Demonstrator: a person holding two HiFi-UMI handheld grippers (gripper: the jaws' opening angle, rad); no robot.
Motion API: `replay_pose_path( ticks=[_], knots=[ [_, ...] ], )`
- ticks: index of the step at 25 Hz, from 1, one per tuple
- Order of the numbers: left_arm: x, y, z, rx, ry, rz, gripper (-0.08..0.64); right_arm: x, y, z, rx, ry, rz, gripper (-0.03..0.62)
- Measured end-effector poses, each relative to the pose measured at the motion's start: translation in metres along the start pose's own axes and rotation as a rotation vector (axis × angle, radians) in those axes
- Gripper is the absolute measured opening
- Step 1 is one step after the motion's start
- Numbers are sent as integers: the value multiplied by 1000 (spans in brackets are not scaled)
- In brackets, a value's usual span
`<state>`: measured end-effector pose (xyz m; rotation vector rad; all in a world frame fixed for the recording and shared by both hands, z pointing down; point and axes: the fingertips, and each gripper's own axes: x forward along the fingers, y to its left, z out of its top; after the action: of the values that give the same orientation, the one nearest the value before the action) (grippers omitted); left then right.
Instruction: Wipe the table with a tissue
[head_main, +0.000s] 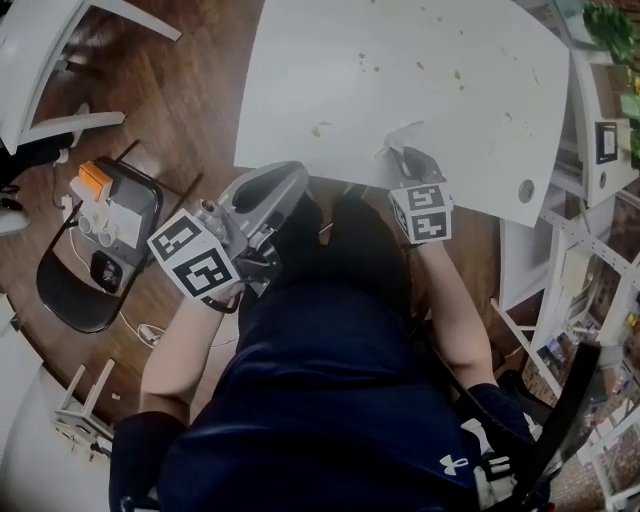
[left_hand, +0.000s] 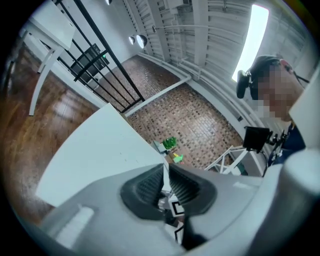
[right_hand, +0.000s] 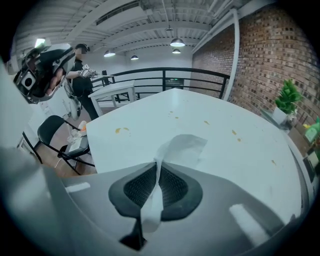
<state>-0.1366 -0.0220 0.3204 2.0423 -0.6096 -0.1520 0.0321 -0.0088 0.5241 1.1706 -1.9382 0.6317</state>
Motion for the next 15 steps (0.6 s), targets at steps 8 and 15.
replay_pose_path(
  ticks=[8, 15],
  knots=[
    [54, -23, -14, 10, 40, -13, 30, -36, -69, -19, 83, -55, -60, 20],
    [78, -38, -22, 54, 45, 31, 31, -34, -42, -6, 11, -105, 63, 20]
  ],
)
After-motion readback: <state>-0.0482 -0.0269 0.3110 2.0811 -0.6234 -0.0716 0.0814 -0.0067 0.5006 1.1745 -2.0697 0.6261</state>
